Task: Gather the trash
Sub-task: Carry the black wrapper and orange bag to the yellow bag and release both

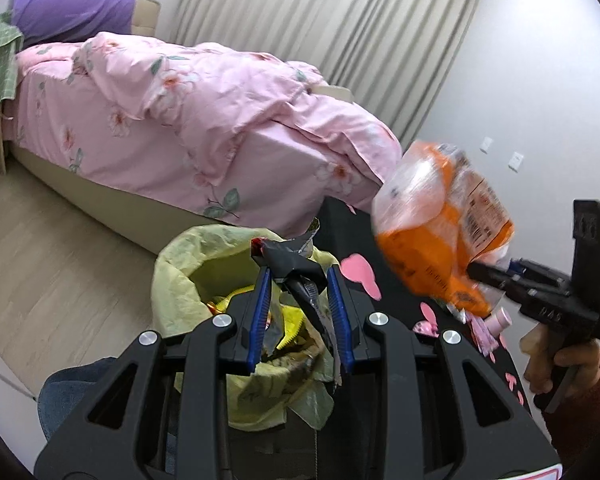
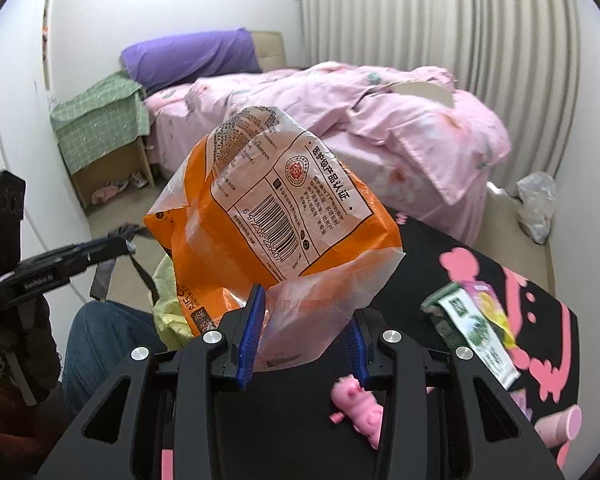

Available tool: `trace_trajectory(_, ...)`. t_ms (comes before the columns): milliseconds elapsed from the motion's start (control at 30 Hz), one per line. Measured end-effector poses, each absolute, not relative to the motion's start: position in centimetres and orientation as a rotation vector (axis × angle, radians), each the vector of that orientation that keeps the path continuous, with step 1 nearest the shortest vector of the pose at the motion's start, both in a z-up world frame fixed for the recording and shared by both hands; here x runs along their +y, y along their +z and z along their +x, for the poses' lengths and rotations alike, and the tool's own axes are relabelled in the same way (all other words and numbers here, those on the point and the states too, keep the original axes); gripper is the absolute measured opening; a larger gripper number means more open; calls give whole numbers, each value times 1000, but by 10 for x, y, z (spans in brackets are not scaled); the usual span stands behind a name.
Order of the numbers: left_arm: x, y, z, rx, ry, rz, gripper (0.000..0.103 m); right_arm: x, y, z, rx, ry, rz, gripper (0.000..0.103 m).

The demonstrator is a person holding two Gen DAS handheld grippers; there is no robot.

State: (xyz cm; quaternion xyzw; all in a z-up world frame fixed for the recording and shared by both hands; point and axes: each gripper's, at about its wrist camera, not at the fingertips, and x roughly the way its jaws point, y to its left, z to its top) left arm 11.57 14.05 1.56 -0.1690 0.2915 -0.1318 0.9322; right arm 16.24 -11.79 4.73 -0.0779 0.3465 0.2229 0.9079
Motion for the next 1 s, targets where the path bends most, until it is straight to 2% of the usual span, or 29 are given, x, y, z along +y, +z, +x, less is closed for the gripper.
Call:
trace_trajectory(167,156,13,128,572,-233,-418,27,-80,23,205,833,529,-191,36)
trace_trajectory(300,158,-3,147,591,-233,-451,27,-40,-21,249,986,591,-267,36)
trace_trajectory(433,158,-36,181,679,-231,-485,27,-17,-58,274,1071,633,-343,36)
trace_trajectory(500,153,-61,200,783,-219,-467,27,-11,-70,287,1103,686,-337,36)
trace_trajectory(567,149,-83,212,870,-201,-452,27,-10,-76,295,1122,713,-335,36)
trace_trajectory(633,144,-98,216,914,-159,-404,19,-10,-83,302,1137,746,-349,36)
trace_trajectory(1000,139,-94,214,887,-159,-368,19,-9,-92,297,1125,819,-414,37)
